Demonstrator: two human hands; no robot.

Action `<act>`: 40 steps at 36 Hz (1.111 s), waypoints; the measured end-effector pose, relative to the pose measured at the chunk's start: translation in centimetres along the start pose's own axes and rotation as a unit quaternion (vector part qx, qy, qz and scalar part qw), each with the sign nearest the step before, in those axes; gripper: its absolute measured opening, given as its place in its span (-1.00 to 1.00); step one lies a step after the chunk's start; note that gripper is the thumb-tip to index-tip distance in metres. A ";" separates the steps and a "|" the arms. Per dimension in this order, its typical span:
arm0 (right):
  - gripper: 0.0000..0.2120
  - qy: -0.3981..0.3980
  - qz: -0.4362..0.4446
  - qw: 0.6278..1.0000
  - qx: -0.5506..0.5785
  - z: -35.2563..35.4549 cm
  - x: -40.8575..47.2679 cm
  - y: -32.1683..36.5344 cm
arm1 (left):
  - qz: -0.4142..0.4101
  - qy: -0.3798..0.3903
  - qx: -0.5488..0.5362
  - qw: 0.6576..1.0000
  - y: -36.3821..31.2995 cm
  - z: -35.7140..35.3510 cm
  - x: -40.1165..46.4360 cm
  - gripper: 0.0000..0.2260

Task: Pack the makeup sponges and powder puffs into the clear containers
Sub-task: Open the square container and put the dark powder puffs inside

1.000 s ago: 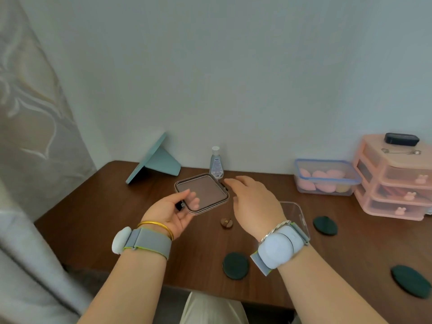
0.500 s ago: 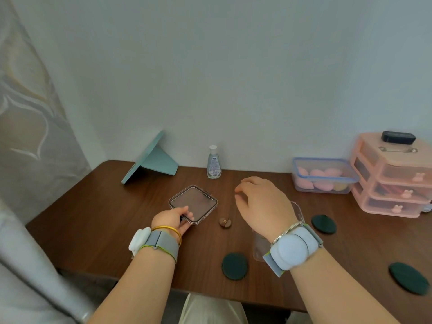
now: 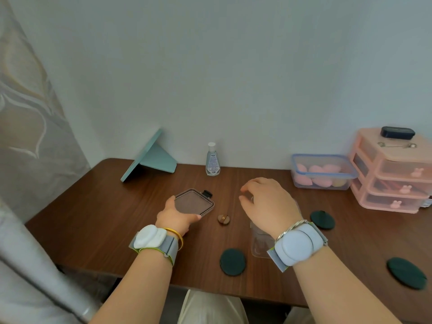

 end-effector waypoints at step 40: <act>-0.75 0.099 -0.090 0.986 -0.101 -0.6 -2.2 -0.2 | -0.065 -0.060 0.208 0.974 1.8 0.3 -1.1 -0.46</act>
Point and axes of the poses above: each hand's wrist, its own x-axis towards the middle knuckle, its own z-axis out of the back of the hand, y = z × x, the point moved 2 cm from there along x, towards the middle knuckle, and after that the axes turned 6 degrees about -x, right-handed, at the moved point
